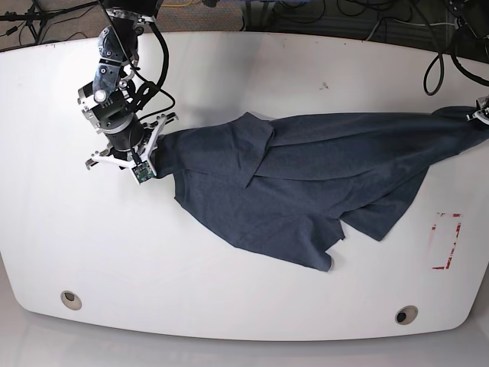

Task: Fold the T-shirt properly
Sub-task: 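Open the right gripper and release the shirt end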

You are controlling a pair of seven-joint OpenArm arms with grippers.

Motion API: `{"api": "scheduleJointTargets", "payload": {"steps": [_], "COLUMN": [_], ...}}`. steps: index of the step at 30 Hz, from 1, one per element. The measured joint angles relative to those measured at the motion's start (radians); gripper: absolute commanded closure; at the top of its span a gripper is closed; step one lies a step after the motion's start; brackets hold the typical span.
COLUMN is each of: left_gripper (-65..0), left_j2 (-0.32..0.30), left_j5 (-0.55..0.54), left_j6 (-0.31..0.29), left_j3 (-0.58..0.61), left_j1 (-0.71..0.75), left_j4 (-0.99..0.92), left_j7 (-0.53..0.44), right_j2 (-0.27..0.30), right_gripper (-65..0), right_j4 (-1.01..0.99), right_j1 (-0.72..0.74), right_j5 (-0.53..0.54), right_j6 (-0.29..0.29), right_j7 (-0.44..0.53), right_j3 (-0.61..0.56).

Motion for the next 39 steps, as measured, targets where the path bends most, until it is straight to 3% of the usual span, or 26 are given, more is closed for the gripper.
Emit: {"api": "scheduleJointTargets", "payload": {"steps": [6,23,26,32,34,36,39], "left_gripper": [0.0,0.0,0.0,0.0,0.0,0.0,0.0], "left_j2": [0.001,0.002,0.001,0.002,0.001,0.001,0.002], "left_j5": [0.0,0.0,0.0,0.0,0.0,0.0,0.0], "left_j6": [-0.046,-0.05,-0.05,-0.05,-0.05,-0.05,-0.05], "left_j3": [0.0,0.0,0.0,0.0,0.0,0.0,0.0], "left_j1": [0.001,0.0,0.0,0.001,0.002,0.003,0.004], "left_j4": [0.0,0.0,0.0,0.0,0.0,0.0,0.0], "left_j7": [0.0,0.0,0.0,0.0,0.0,0.0,0.0], "right_j2": [0.0,0.0,0.0,0.0,0.0,0.0,-0.012], "right_gripper": [0.0,-1.6,-13.0,-50.3,-59.8,-64.5,-63.6], "right_j4": [0.0,-0.001,-0.001,-0.001,-0.001,0.004,0.021], "right_j1": [0.0,-0.034,-0.053,-0.113,-0.131,-0.146,-0.161], "right_j5": [0.0,0.004,0.003,0.005,0.004,0.005,0.005], "right_j6": [0.0,0.0,-0.001,-0.051,-0.073,-0.076,-0.075], "right_j7": [-0.002,-0.003,-0.002,-0.005,-0.006,-0.006,-0.013], "right_j3": [-0.001,0.001,0.001,0.001,0.001,0.001,-0.002]}}
